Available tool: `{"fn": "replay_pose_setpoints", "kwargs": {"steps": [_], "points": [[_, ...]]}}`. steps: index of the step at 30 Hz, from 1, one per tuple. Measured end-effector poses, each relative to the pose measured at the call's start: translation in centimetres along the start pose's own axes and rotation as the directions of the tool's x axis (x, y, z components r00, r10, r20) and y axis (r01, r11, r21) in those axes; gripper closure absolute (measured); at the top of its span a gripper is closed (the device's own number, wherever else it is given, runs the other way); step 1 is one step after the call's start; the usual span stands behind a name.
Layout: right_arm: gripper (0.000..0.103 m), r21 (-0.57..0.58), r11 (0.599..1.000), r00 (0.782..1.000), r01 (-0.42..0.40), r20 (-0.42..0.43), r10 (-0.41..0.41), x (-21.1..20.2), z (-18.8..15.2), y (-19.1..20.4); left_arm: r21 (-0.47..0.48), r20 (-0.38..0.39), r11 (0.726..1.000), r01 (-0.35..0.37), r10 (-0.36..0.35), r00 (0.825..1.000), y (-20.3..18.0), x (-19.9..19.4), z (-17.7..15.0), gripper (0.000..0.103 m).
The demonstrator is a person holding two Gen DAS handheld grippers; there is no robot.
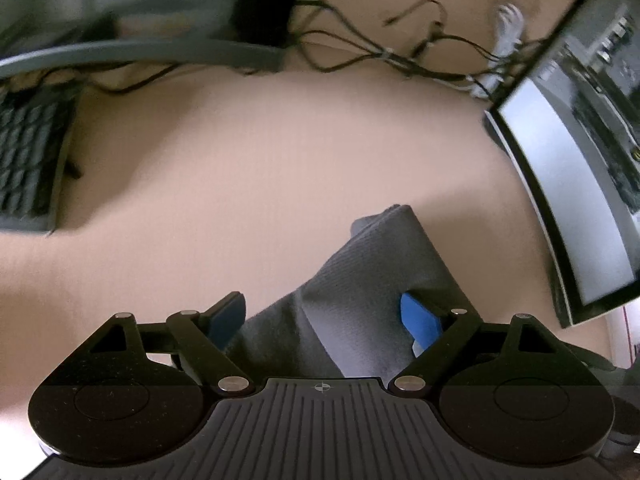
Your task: Fold clothes
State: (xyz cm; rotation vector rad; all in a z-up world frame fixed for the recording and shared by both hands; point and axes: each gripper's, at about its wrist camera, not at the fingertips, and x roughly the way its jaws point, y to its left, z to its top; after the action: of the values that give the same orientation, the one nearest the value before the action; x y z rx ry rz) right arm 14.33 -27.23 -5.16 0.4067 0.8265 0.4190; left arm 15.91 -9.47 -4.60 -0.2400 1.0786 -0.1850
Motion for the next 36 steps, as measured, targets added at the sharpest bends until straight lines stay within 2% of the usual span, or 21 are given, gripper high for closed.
{"fn": "replay_pose_setpoints", "kwargs": {"steps": [4,7,9,11,13,16,19,21,22,24,28,31,33,36], "points": [[0.059,-0.066,0.991,0.992,0.119,0.06,-0.115,-2.2,0.3,-1.0,0.027,-0.006,0.998,0.052,-0.052,0.999,-2.3,1.0,0.9,0.015],[0.058,-0.183,0.952,0.967,0.246,0.12,-0.227,-3.8,0.3,-0.8,0.055,-0.001,0.996,0.068,-0.068,0.998,-3.6,1.2,1.2,0.015],[0.057,-0.299,0.895,0.942,0.33,0.158,-0.295,-4.0,-0.2,0.2,0.061,0.007,0.995,0.084,-0.085,0.996,-4.1,1.0,1.4,0.015],[0.056,-0.379,0.848,0.929,0.369,0.173,-0.327,-3.8,-0.8,1.1,0.062,0.017,0.994,0.095,-0.096,0.995,-4.3,0.6,1.5,0.014],[0.055,-0.447,0.808,0.924,0.383,0.181,-0.338,-3.5,-1.6,2.0,0.062,0.028,0.993,0.1,-0.102,0.994,-4.4,0.1,1.6,0.014],[0.052,-0.578,0.709,0.913,0.404,0.212,-0.348,-2.9,-3.5,4.1,0.063,0.038,0.993,0.097,-0.099,0.994,-4.5,-0.4,1.6,0.012],[0.049,-0.701,0.601,0.919,0.383,0.225,-0.323,-2.6,-5.5,6.0,0.062,0.039,0.994,0.095,-0.098,0.994,-4.5,-0.6,1.5,0.012],[0.047,-0.734,0.581,0.931,0.352,0.213,-0.296,-2.8,-6.0,6.7,0.066,0.036,0.994,0.086,-0.088,0.995,-4.5,-0.4,1.3,0.012],[0.046,-0.733,0.595,0.94,0.331,0.2,-0.277,-3.0,-6.0,6.8,0.07,0.033,0.995,0.076,-0.078,0.996,-4.5,-0.3,1.2,0.012],[0.043,-0.709,0.648,0.959,0.28,0.169,-0.229,-3.5,-5.5,6.7,0.079,0.032,0.996,0.047,-0.049,0.998,-4.4,-0.1,0.9,0.012],[0.032,-0.554,0.816,0.986,0.164,0.107,-0.125,-5.0,-3.1,4.6,0.07,0.027,0.997,0.017,-0.019,0.999,-3.2,-0.2,0.3,0.011],[0.029,-0.404,0.912,0.996,0.065,0.076,-0.038,-6.2,-1.2,2.8,0.061,0.026,0.998,0.006,-0.008,1.0,-2.1,-0.5,-0.3,0.01],[0.028,-0.312,0.948,0.996,0.063,0.078,-0.041,-6.3,-0.3,1.3,0.054,0.022,0.999,0.007,-0.008,1.0,-1.4,-0.9,-0.9,0.01],[0.028,-0.212,0.972,0.994,0.104,0.066,-0.092,-5.4,0.1,-0.5,0.042,0.014,0.999,0.014,-0.015,1.0,-0.4,-1.6,-1.9,0.01]]}}
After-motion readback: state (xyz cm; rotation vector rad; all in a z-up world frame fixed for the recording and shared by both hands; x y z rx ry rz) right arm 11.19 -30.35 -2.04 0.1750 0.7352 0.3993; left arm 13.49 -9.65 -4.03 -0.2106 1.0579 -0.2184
